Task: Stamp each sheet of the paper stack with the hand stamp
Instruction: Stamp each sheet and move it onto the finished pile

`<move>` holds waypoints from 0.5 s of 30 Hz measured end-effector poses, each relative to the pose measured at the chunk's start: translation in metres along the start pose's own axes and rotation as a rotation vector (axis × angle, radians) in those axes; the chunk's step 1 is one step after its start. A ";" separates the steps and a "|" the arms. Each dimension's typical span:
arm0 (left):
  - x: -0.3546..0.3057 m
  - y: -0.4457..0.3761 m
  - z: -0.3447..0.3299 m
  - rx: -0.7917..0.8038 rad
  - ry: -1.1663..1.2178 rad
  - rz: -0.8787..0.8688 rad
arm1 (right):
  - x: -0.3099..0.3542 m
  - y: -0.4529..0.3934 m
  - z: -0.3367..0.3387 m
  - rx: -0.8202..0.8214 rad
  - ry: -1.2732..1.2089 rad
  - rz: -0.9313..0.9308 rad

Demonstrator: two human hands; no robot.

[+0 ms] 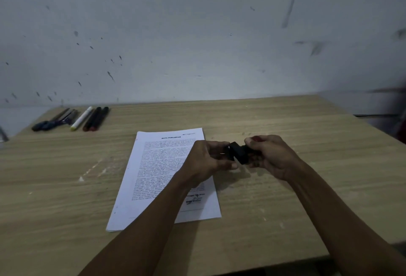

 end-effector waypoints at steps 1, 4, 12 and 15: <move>0.000 -0.001 0.000 -0.013 -0.006 0.004 | 0.000 0.000 0.000 -0.002 -0.001 0.003; 0.003 -0.006 0.002 -0.080 -0.058 0.051 | 0.002 0.002 -0.001 -0.038 0.008 0.040; 0.011 -0.018 -0.014 -0.034 -0.566 0.002 | 0.007 0.003 0.004 -0.261 0.027 0.151; 0.020 -0.022 -0.017 0.047 -0.677 0.073 | 0.006 0.001 0.005 -0.288 0.035 0.161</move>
Point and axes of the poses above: each hand's wrist, its own y-axis away from the middle knuckle, its own z-axis out of the back of the hand, x = y × z, the point moved 2 cm from there along -y, towards the middle knuckle, and after that the axes turned 12 degrees about -z, right-handed, at the moved point
